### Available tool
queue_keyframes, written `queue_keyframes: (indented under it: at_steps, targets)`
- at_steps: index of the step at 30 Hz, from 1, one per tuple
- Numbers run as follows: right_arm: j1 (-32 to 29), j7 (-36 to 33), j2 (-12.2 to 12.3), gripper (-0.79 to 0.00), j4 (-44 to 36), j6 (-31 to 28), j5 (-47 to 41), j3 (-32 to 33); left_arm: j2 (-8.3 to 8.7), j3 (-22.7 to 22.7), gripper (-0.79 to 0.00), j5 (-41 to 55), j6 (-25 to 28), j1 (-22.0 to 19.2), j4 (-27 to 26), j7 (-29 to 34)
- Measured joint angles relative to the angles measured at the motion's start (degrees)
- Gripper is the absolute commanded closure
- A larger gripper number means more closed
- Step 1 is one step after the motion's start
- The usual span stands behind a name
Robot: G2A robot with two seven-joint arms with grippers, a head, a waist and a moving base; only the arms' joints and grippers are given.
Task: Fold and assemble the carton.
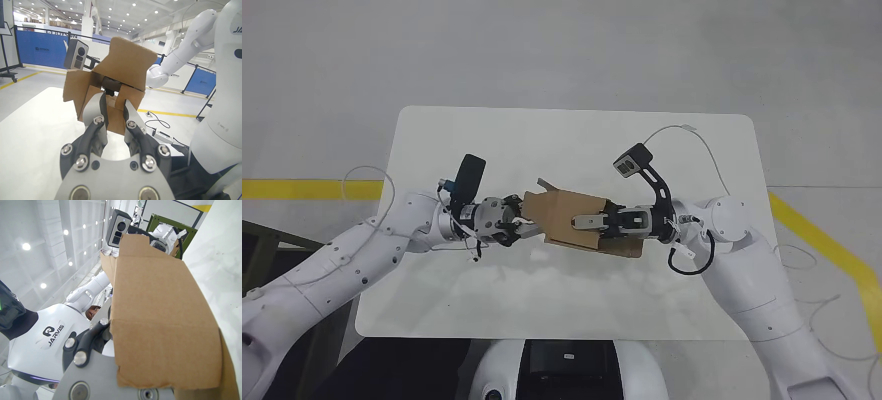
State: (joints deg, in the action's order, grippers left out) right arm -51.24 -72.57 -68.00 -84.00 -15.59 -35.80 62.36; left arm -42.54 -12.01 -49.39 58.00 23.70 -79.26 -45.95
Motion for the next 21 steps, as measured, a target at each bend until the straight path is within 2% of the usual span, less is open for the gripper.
queue_keyframes:
  at_steps: [12, 21]
  targets:
    - [-0.16, -0.02, 0.06, 0.0, 0.04, 0.04, 0.1, 0.12, -0.31, -0.52, -0.135, -0.28, 0.0, -0.65, -0.54, 2.74]
    - [-0.2, 0.05, 0.05, 0.0, 0.25, -0.06, 0.04, 0.02, 0.06, -2.12, -0.142, -0.73, 0.0, 0.05, -1.64, 4.22]
